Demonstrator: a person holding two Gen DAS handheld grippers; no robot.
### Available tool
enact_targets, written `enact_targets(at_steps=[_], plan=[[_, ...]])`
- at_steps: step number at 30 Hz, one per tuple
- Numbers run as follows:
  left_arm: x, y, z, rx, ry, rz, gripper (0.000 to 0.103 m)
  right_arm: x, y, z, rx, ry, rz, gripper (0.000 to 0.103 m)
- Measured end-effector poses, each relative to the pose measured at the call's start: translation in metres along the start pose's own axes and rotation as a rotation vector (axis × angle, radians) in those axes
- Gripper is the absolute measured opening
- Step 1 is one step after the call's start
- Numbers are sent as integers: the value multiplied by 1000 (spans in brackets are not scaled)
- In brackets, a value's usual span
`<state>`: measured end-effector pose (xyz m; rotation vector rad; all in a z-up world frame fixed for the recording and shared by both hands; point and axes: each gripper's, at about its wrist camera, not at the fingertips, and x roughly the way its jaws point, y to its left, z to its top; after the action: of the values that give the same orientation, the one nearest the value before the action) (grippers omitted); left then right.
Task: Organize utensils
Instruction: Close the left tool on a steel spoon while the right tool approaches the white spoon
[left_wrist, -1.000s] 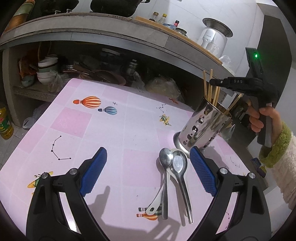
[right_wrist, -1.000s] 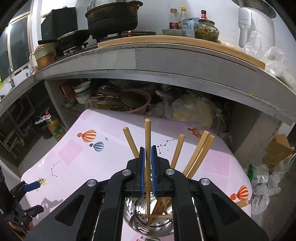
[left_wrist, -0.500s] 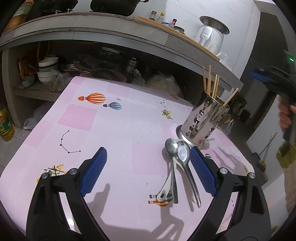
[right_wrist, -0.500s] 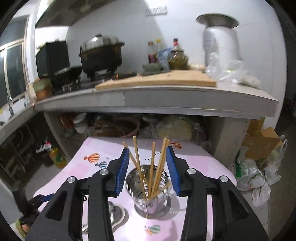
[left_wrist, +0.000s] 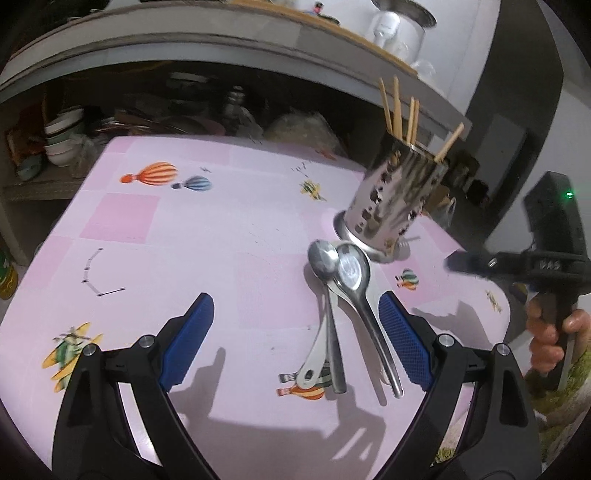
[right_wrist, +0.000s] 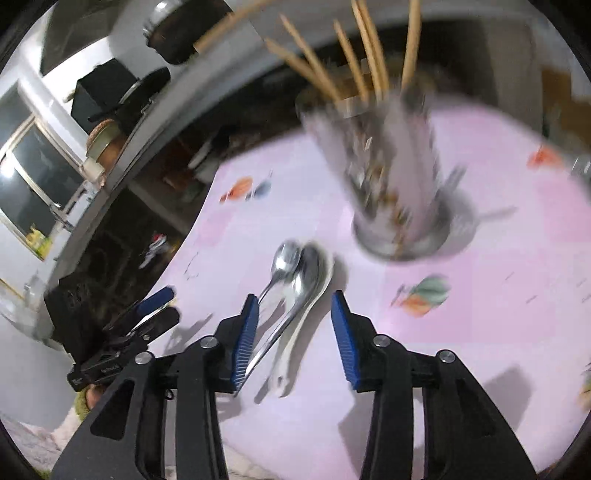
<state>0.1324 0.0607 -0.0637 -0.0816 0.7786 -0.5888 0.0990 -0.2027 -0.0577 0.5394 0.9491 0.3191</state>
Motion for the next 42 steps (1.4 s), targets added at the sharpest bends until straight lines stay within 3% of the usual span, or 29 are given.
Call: enact_targets(at_steps=[15, 21, 32, 42], plan=[[82, -28, 23, 100, 218, -63, 42, 36, -5, -6, -12, 88, 54, 29], [104, -29, 31, 94, 305, -71, 37, 38, -10, -6, -6, 96, 49, 29], [129, -11, 33, -3, 431, -94, 28, 38, -16, -5, 4, 97, 67, 29], [129, 4, 34, -120, 432, -157, 13, 41, -18, -8, 8, 129, 76, 29]])
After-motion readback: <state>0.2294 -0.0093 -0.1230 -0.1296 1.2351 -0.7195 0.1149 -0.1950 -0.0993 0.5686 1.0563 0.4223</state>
